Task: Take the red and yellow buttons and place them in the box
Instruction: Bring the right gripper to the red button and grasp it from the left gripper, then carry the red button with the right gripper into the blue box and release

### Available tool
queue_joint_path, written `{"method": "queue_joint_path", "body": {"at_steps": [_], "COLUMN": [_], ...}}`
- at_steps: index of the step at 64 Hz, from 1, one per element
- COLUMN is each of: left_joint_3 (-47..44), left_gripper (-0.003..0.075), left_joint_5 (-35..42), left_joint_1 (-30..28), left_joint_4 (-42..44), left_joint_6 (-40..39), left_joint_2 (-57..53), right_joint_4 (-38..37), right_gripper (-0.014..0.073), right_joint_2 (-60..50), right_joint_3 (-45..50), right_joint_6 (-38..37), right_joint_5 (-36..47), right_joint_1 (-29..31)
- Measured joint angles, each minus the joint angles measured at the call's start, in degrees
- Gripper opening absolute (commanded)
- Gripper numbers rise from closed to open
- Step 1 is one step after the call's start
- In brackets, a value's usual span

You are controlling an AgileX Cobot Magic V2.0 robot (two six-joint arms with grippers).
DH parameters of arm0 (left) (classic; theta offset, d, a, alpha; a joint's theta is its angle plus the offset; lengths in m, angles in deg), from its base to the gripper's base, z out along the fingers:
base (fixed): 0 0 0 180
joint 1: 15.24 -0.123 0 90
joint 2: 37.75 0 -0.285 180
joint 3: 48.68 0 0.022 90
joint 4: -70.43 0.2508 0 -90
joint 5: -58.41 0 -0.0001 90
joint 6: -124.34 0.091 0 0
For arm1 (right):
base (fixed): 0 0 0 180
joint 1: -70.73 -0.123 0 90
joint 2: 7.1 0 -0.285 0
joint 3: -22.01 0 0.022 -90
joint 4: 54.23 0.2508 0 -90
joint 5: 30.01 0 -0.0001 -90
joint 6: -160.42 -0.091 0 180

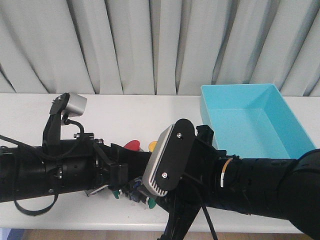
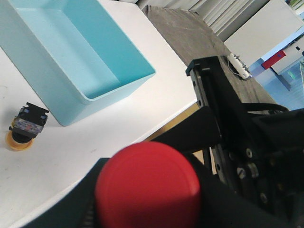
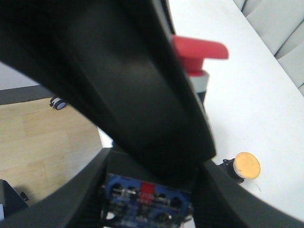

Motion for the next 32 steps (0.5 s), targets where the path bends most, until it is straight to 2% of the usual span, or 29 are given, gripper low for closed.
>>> {"method": "queue_joint_path", "body": {"at_steps": [9, 25, 32], "left_joint_3": [0.00, 0.00, 0.00], "left_gripper": [0.0258, 0.0489, 0.0540], "left_joint_5": [0.00, 0.00, 0.00], "left_joint_1": [0.00, 0.00, 0.00], "left_joint_4": [0.00, 0.13, 0.49], "left_joint_6": [0.00, 1.16, 1.69], "left_joint_2": [0.00, 0.00, 0.00], "right_joint_4": [0.00, 0.00, 0.00], "right_gripper": [0.0185, 0.0188, 0.0188], "right_joint_2": [0.00, 0.00, 0.00], "right_joint_3": [0.00, 0.00, 0.00], "right_joint_6": [0.00, 0.00, 0.00], "right_joint_5": [0.00, -0.05, -0.05], "right_joint_1": [0.00, 0.00, 0.00]}}
